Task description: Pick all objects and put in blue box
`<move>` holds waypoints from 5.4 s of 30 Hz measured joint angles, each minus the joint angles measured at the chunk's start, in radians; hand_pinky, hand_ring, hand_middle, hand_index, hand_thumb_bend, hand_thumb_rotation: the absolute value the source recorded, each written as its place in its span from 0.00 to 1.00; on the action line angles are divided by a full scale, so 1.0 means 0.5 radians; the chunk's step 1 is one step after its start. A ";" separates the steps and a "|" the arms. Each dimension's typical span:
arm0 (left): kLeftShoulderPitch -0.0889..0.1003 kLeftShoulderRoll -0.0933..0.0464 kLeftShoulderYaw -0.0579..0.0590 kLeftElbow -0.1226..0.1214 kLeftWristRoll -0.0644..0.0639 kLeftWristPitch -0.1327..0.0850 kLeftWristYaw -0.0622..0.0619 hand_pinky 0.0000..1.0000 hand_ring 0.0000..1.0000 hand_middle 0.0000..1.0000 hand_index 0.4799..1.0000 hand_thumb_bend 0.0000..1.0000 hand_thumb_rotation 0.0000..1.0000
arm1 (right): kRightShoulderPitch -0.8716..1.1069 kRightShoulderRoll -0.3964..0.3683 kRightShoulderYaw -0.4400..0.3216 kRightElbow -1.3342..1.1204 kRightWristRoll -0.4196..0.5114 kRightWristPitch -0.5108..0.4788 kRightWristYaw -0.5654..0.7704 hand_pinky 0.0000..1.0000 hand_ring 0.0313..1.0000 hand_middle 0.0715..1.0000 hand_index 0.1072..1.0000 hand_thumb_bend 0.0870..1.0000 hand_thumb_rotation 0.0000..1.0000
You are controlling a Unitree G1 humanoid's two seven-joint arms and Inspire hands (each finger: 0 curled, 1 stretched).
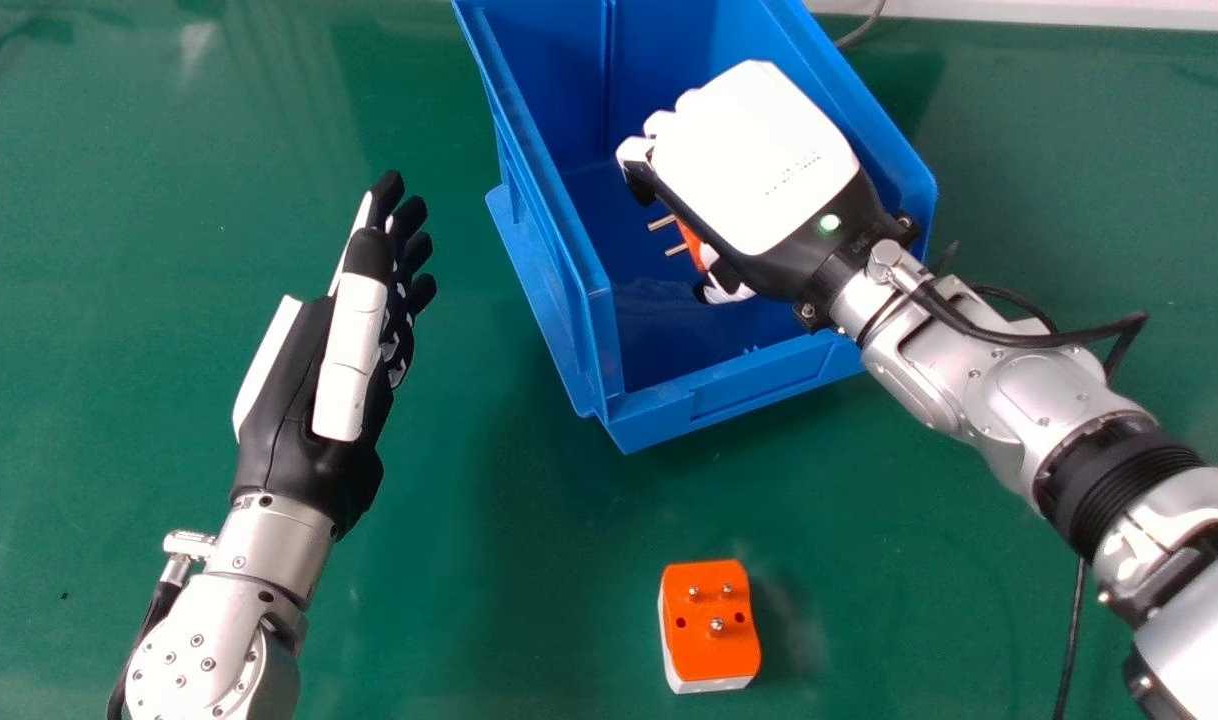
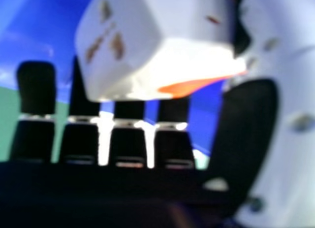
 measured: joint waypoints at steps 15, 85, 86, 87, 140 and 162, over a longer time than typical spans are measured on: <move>-0.004 -0.003 0.000 0.000 0.000 -0.004 -0.006 1.00 1.00 1.00 1.00 0.86 0.98 | 0.005 -0.025 0.026 -0.146 -0.071 0.254 0.279 0.30 0.43 0.49 0.46 0.45 0.00; 0.015 0.002 0.002 -0.019 0.003 -0.010 0.020 1.00 1.00 1.00 1.00 0.86 1.00 | 1.808 0.070 -0.690 -2.968 -0.538 1.020 0.500 1.00 1.00 1.00 1.00 0.99 0.50; 0.015 0.002 0.001 -0.020 0.003 -0.010 0.019 1.00 1.00 1.00 1.00 0.86 1.00 | 1.848 0.080 -0.715 -3.014 -0.561 1.020 0.535 1.00 1.00 1.00 1.00 0.99 0.51; 0.016 0.002 0.001 -0.020 0.003 -0.010 0.020 1.00 1.00 1.00 1.00 0.86 1.00 | 1.895 0.091 -0.737 -3.077 -0.572 1.021 0.585 1.00 1.00 1.00 1.00 0.99 0.51; 0.010 0.045 0.033 -0.015 -0.001 -0.035 -0.019 1.00 1.00 1.00 1.00 0.82 0.98 | 2.067 0.352 -1.745 -3.119 -0.392 0.925 2.777 0.81 0.96 1.00 0.98 0.99 0.23; 0.006 0.031 0.008 0.001 0.002 -0.059 -0.012 1.00 1.00 1.00 1.00 0.84 0.98 | 1.385 -0.311 -1.429 -2.100 -0.068 0.912 2.835 0.79 0.98 1.00 0.98 0.97 0.20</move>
